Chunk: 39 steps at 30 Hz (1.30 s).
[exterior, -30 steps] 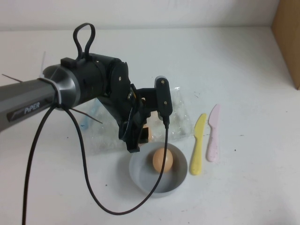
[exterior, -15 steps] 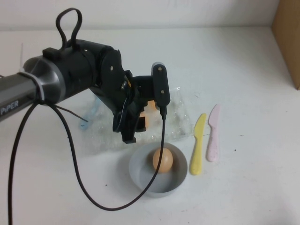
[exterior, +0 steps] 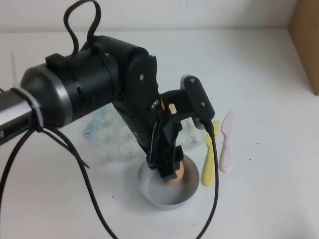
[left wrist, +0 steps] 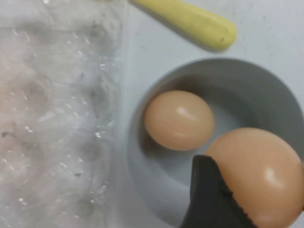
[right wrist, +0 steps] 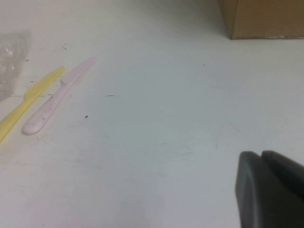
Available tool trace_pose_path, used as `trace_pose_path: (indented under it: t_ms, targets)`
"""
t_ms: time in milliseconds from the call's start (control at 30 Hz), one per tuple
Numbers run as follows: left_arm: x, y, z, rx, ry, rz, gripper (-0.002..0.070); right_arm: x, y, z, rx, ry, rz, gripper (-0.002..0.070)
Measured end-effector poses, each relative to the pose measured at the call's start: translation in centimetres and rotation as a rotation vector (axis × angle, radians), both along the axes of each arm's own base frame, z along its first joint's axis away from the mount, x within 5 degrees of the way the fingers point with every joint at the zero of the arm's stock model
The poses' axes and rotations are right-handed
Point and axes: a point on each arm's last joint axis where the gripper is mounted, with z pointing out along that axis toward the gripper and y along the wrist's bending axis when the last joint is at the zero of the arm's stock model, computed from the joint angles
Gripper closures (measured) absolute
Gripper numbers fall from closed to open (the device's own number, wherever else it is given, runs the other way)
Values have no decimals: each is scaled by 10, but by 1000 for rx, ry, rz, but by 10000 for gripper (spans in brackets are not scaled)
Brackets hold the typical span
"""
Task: Take an egg out of the egg box
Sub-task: Place the egg in the bowl
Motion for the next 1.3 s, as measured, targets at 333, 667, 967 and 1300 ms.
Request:
trace_pose_path:
  t_ms: [333,667,967,1300]
  targets:
    - [-9,4,-29,24,48,18,344,0,0,0,0,0,0,694]
    - [2,2,-41,-11,4,42,342,0,0,0,0,0,0,694]
    - [4,1,-46,-4,17,46,281,0,0,0,0,0,0,694]
    - [0,7,-26,-26,-39,42,204,0,0,0,0,0,0,694]
